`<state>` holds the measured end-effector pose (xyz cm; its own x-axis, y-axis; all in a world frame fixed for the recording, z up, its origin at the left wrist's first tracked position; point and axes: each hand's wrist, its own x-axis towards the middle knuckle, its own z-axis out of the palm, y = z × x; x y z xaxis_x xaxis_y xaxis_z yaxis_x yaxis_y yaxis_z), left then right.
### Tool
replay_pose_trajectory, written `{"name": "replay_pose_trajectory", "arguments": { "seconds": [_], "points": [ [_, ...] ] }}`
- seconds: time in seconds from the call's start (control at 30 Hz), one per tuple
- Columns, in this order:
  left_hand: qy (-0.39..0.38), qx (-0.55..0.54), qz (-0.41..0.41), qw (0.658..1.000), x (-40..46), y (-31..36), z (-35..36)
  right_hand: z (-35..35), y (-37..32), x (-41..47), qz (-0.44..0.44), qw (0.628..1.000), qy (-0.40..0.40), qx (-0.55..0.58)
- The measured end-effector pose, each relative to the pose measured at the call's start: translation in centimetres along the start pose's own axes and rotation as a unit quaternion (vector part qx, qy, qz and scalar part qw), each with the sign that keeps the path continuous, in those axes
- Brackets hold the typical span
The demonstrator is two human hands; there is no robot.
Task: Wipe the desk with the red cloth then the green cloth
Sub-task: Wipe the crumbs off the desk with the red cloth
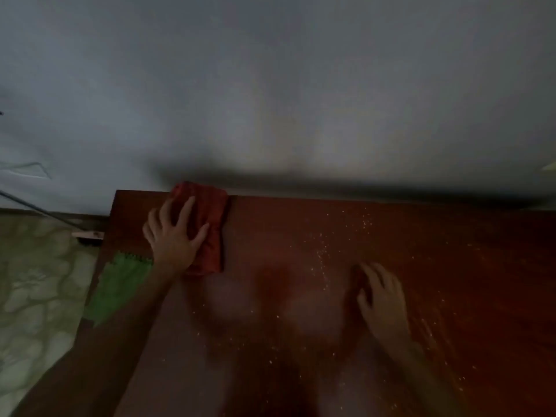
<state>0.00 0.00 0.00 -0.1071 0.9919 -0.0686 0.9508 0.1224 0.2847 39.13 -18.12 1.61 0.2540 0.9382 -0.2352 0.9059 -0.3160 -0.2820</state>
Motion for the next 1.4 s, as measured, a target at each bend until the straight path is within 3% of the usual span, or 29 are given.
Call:
{"name": "replay_pose_trajectory", "arguments": {
  "seconds": [0.1,0.27,0.43,0.67,0.77,0.83,1.07,1.23,1.4],
  "points": [
    [-0.034,0.048,0.087,0.994,-1.0,0.2,0.8,-1.4,3.7,1.7,0.073,0.996,0.037,-0.018],
    [-0.017,0.056,0.011,0.998,-6.2,5.8,3.8,-1.9,9.7,4.3,0.115,0.992,0.037,-0.038],
    [-0.017,0.036,-0.023,0.999,-11.6,16.1,7.2,-0.9,11.4,5.8,0.11,0.992,0.063,-0.018],
    [-0.03,-0.007,0.091,0.995,-18.7,30.0,12.1,0.5,11.0,5.8,0.126,0.984,0.109,-0.059],
    [-0.039,-0.008,0.137,0.99,-18.0,29.3,11.9,0.7,11.1,6.0,0.121,0.983,0.128,-0.051],
    [-0.034,-0.006,0.125,0.992,-16.7,26.7,11.3,0.7,11.3,5.8,0.113,0.983,0.141,-0.032],
    [0.02,0.021,-0.043,0.999,-8.6,17.3,8.6,0.8,11.4,5.7,0.102,0.979,0.175,-0.004],
    [0.014,0.03,-0.089,0.995,-4.2,20.6,9.3,1.2,11.7,5.9,0.1,0.977,0.189,-0.003],
    [0.002,0.06,0.005,0.998,-4.2,24.7,10.5,1.4,11.9,6.1,0.099,0.976,0.195,0.005]
  ]
}}
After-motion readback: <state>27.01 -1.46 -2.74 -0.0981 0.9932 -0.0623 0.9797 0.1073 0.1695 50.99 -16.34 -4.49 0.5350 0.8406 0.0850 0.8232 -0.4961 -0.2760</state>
